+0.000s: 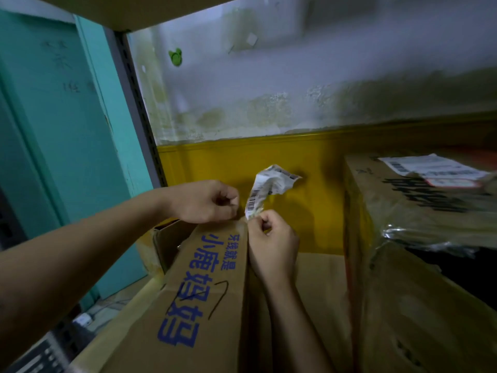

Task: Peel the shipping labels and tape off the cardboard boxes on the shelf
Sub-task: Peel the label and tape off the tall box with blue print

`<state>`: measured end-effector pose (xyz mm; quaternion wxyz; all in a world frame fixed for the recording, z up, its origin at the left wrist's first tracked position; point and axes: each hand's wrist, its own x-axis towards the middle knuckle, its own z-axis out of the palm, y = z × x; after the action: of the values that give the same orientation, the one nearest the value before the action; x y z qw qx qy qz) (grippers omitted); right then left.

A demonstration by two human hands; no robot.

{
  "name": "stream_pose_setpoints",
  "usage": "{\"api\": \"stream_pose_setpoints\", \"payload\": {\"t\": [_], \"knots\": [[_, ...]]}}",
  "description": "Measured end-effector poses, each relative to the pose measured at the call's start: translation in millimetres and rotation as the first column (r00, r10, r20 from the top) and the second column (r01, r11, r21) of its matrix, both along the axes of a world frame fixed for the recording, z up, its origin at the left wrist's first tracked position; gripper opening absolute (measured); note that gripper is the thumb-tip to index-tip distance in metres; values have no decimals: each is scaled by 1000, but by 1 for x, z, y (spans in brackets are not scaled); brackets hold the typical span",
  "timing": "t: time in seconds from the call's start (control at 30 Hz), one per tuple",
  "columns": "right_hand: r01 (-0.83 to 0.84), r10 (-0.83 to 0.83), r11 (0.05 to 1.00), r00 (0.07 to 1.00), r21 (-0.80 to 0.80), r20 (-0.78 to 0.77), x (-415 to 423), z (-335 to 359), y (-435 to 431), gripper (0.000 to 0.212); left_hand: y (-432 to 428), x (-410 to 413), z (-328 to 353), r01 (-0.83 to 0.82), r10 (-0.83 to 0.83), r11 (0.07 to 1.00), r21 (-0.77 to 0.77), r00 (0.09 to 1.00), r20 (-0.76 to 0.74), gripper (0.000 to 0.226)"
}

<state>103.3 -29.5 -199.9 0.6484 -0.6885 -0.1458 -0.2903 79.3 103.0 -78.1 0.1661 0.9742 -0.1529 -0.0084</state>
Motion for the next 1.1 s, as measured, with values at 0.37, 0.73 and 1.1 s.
{"api": "stream_pose_setpoints", "payload": {"t": [0.37,0.73,1.1], "knots": [[-137,135,988,990,-64,-37,-3,4,-5,15,6,-4,-16,14,-14,1000,3,989,150,27],[-165,169,976,985,-141,15,-1,3,-2,7,3,-4,-4,-4,-25,985,172,986,168,14],[-197,220,963,969,-182,113,0,9,-5,24,-11,1,21,62,-70,961,271,997,21,2]]}}
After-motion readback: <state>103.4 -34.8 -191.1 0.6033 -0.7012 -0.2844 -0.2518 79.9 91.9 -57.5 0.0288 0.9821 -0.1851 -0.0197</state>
